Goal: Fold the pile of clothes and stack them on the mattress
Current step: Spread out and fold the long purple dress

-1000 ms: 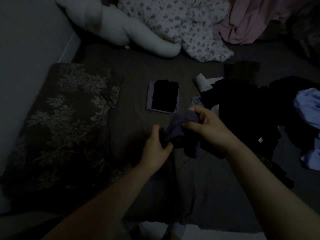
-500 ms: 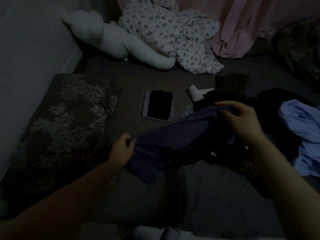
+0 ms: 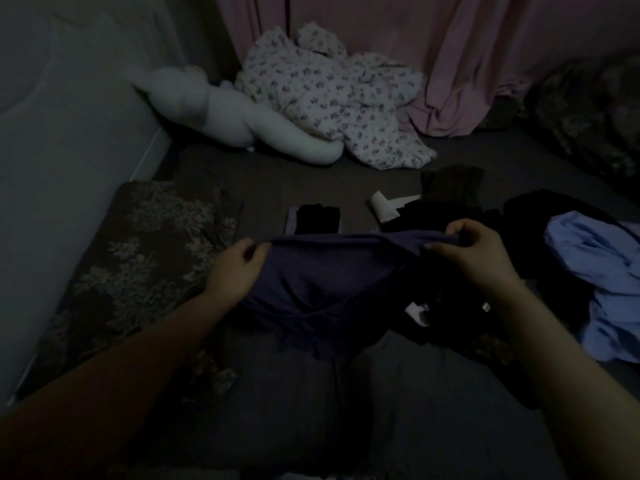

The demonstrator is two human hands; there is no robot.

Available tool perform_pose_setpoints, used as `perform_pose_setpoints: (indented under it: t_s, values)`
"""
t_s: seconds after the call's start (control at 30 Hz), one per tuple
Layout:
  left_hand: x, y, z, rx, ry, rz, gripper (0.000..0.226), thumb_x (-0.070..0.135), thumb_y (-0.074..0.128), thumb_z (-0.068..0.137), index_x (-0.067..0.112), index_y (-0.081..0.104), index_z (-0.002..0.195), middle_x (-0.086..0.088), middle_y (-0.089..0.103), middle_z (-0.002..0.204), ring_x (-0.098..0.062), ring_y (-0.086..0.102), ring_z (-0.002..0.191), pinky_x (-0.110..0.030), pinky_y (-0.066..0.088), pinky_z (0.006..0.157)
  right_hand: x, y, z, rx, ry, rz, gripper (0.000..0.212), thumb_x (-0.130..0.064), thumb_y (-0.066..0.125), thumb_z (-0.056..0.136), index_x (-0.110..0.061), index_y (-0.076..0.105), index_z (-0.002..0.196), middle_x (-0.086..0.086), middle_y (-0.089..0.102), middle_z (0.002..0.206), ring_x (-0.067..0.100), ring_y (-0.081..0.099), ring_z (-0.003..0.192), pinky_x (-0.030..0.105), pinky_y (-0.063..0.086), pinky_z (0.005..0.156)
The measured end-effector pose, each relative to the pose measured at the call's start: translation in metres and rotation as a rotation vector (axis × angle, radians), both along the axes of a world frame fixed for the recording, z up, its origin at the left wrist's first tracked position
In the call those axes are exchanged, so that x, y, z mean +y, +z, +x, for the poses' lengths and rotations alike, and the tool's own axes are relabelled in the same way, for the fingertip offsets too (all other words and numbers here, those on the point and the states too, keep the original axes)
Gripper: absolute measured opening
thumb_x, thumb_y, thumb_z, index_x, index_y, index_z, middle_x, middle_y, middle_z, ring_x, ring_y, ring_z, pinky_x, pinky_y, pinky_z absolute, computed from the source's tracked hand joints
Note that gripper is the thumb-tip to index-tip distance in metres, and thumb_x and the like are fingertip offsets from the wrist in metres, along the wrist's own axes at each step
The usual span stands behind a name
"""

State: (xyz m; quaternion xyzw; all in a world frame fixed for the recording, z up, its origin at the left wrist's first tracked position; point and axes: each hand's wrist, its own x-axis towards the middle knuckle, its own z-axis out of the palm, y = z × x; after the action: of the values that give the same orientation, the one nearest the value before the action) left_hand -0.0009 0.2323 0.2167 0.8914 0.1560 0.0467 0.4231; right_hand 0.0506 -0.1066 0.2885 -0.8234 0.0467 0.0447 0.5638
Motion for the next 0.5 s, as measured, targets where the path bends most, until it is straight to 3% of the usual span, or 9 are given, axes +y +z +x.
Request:
perform_pose_setpoints:
  t_s: [0.07,0.17,0.23,0.3,0.4,0.5]
  values:
    - [0.012,0.015,0.002,-0.101,-0.236,0.118,0.034,0.039,0.057,0.086,0.008,0.050,0.095,-0.005,0.054,0.089,-0.018,0.053,0.082,-0.032,0.040,0.072,-0.006,0.007,0.005,-0.043,-0.006,-0.016,0.036,0.008,0.067,0.078,-0.018,0.043,0.070,0.005,0.049,0.069,0.001,0.050,0.053,0.014,0.041,0.048]
    - [0.031,0.039,0.005,-0.160,-0.534,0.429,0.059,0.046,0.050,0.070,0.011,0.044,0.117,-0.004,0.045,0.105,-0.020,0.049,0.094,-0.029,0.040,0.080,-0.016,0.023,0.011,-0.122,0.071,-0.082,0.035,0.015,0.062,0.078,-0.018,0.053,0.084,0.004,0.056,0.082,-0.009,0.053,0.058,0.005,0.042,0.056]
    - [0.044,0.043,0.009,-0.220,-0.669,0.710,0.065,0.033,0.058,0.066,0.012,0.040,0.125,-0.011,0.045,0.111,-0.029,0.050,0.098,-0.036,0.045,0.084,-0.021,0.034,0.013,-0.155,0.177,-0.138,0.038,0.012,0.067,0.076,-0.015,0.062,0.101,0.003,0.063,0.097,-0.011,0.058,0.076,0.004,0.045,0.070]
    - [0.053,0.046,0.013,-0.217,-0.743,0.889,0.069,0.018,0.067,0.066,0.013,0.038,0.128,-0.016,0.046,0.116,-0.034,0.050,0.099,-0.040,0.047,0.085,-0.023,0.043,0.012,-0.163,0.246,-0.170,0.034,0.003,0.072,0.075,-0.017,0.067,0.102,0.001,0.066,0.100,-0.009,0.060,0.082,0.006,0.047,0.076]
    - [0.059,0.055,0.018,-0.200,-0.743,0.829,0.062,0.006,0.067,0.071,0.012,0.040,0.126,-0.017,0.050,0.110,-0.032,0.052,0.095,-0.033,0.045,0.081,-0.024,0.051,0.013,-0.218,0.226,-0.177,0.023,-0.001,0.073,0.075,-0.010,0.071,0.096,0.005,0.069,0.090,-0.002,0.061,0.078,0.008,0.047,0.073]
    - [0.059,0.061,0.022,-0.144,-0.611,0.600,0.037,0.000,0.061,0.074,0.003,0.054,0.110,-0.020,0.059,0.101,-0.033,0.058,0.092,-0.027,0.035,0.074,-0.024,0.056,0.014,-0.227,0.115,-0.098,0.011,-0.005,0.068,0.082,-0.002,0.070,0.093,-0.015,0.069,0.071,-0.008,0.059,0.068,0.007,0.046,0.067]
